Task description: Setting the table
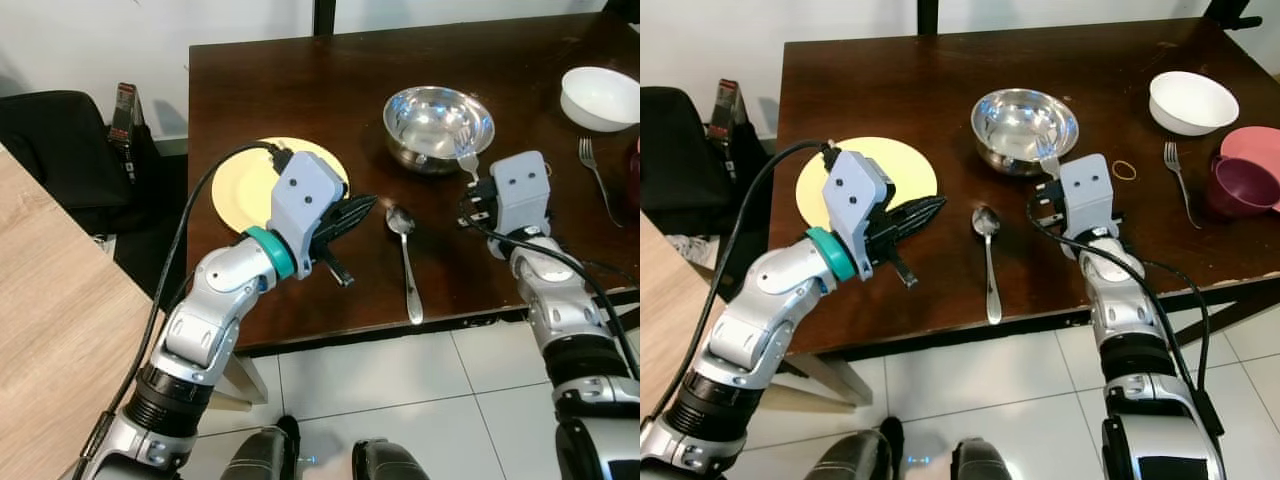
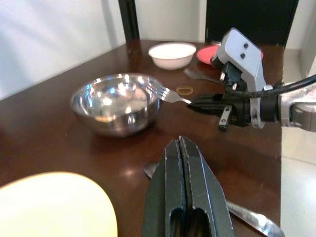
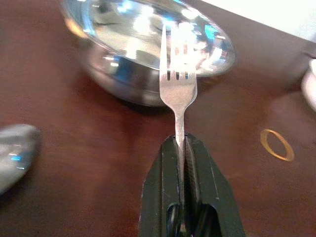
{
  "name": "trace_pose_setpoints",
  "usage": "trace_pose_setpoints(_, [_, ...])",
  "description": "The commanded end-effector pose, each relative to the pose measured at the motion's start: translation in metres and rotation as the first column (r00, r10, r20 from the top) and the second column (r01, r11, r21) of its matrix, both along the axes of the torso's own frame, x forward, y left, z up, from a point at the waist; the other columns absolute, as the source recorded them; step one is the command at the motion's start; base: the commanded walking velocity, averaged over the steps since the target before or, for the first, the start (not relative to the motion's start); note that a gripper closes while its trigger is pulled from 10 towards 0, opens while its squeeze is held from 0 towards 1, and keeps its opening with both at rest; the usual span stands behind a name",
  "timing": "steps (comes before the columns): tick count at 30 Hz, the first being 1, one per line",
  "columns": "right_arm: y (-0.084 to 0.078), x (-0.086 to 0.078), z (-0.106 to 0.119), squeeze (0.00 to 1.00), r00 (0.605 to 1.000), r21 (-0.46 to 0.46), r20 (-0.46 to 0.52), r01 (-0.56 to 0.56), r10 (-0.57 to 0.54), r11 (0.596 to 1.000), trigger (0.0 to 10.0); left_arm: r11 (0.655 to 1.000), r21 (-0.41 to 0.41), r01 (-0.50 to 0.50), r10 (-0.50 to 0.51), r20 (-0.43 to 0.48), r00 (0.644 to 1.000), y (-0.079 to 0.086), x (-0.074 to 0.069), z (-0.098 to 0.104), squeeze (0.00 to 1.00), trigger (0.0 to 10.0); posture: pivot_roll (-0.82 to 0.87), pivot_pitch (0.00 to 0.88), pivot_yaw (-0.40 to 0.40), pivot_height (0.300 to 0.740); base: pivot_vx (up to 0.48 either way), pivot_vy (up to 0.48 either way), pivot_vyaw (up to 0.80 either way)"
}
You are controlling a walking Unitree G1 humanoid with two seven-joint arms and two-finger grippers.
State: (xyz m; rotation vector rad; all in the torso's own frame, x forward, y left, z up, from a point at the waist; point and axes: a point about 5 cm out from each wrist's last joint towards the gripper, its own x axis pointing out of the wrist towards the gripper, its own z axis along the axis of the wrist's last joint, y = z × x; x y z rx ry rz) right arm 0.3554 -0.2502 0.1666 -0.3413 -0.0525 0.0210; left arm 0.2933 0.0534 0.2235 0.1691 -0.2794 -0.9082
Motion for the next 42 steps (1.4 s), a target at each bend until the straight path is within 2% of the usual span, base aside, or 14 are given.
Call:
trace_pose_setpoints(1, [-0.01,-0.009,0.016,0.0,0.994,0.032,0.108,0.019,-0.023,0.999,10.0,1.0,0.002,0.016,-0.016,-0.017,1.0,0.0,-0.003,-0.002,0.0,10.0,-0.06,0.14,0.073,0.74,0.0,0.0,0.0])
trace_pose_setpoints(2, [-0.013,-0.013,0.025,0.0,0.987,0.05,0.16,0.019,-0.026,0.999,10.0,1.0,-0.002,0.013,-0.013,-0.018,1.0,0.001,-0.003,-0.001,0.0,10.0,-0.07,0.139,0.083,0.74,0.0,0.0,0.0])
trace_pose_setpoints(8, [-0.022,-0.028,0.048,0.0,0.95,0.104,0.31,0.011,-0.043,0.995,10.0,1.0,-0.004,0.009,-0.009,-0.022,1.0,0.003,-0.001,0.0,0.0,10.0,-0.08,0.134,0.094,0.74,0.0,0.0,0.0])
trace_pose_setpoints(12, [-0.032,-0.035,0.047,0.0,0.951,0.097,0.299,0.049,-0.076,0.994,10.0,1.0,0.004,0.01,-0.01,-0.023,1.0,0.003,0.0,0.0,0.0,10.0,-0.09,0.131,0.097,0.74,0.0,0.0,0.0])
trace_pose_setpoints(17, [-0.052,-0.041,0.013,0.0,0.983,0.018,0.113,0.145,-0.146,0.989,10.0,1.0,0.004,0.009,-0.009,-0.024,1.0,0.004,0.001,-0.001,0.0,10.0,-0.1,0.126,0.097,0.74,0.0,0.0,0.0])
trace_pose_setpoints(19, [-0.047,-0.04,-0.004,0.0,0.995,0.037,0.015,0.097,-0.097,0.995,10.0,1.0,0.002,0.014,-0.014,-0.027,1.0,0.004,0.0,0.0,0.0,10.0,-0.1,0.123,0.096,0.74,0.0,0.0,0.0])
trace_pose_setpoints(21, [-0.042,-0.039,-0.008,0.0,0.997,0.051,-0.01,0.072,-0.072,0.996,10.0,1.0,0.001,0.017,-0.017,-0.028,0.999,0.004,-0.001,0.0,0.0,10.0,-0.1,0.122,0.095,0.74,0.0,0.0,0.0])
trace_pose_setpoints(23, [-0.025,-0.032,-0.017,0.0,0.998,0.093,-0.063,-0.008,0.014,0.996,10.0,0.999,0.007,0.038,-0.038,-0.028,0.999,0.005,-0.004,0.0,0.0,10.0,-0.09,0.12,0.088,0.74,0.0,0.0,0.0])
trace_pose_setpoints(24, [-0.025,-0.032,-0.017,0.0,0.998,0.093,-0.063,-0.008,0.014,0.996,10.0,0.999,0.007,0.038,-0.038,-0.028,0.999,0.005,-0.004,0.0,0.0,10.0,-0.09,0.12,0.088,0.74,0.0,0.0,0.0])
trace_pose_setpoints(26, [-0.011,-0.027,-0.024,0.0,0.992,0.168,-0.097,-0.064,0.081,0.984,10.0,0.998,0.013,0.054,-0.054,-0.027,0.998,0.006,-0.007,0.0,0.0,10.0,-0.08,0.119,0.083,0.74,0.0,0.0,0.0])
trace_pose_setpoints(27, [-0.011,-0.027,-0.024,0.0,0.992,0.168,-0.097,-0.064,0.081,0.984,10.0,0.998,0.013,0.054,-0.054,-0.027,0.998,0.006,-0.007,0.0,0.0,10.0,-0.08,0.119,0.083,0.74,0.0,0.0,0.0])
trace_pose_setpoints(29, [0.002,-0.024,-0.034,0.0,0.98,0.181,-0.144,-0.111,0.138,0.977,10.0,0.998,0.018,0.058,-0.058,-0.029,0.998,0.009,-0.01,-0.001,0.0,10.0,-0.07,0.12,0.08,0.74,0.0,0.0,0.0])
trace_pose_setpoints(34, [0.013,-0.021,-0.049,0.0,0.963,0.182,-0.218,-0.119,0.158,0.976,10.0,0.999,0.019,0.047,-0.046,-0.035,0.998,0.014,-0.012,-0.002,0.0,10.0,-0.06,0.124,0.073,0.74,0.0,0.0,0.0])
trace_pose_setpoints(42, [0.014,-0.02,-0.054,0.0,0.952,0.223,-0.265,-0.091,0.15,0.971,10.0,0.999,0.017,0.038,-0.037,-0.039,0.999,0.015,-0.013,-0.002,0.0,10.0,-0.06,0.129,0.073,0.74,0.0,0.0,0.0])
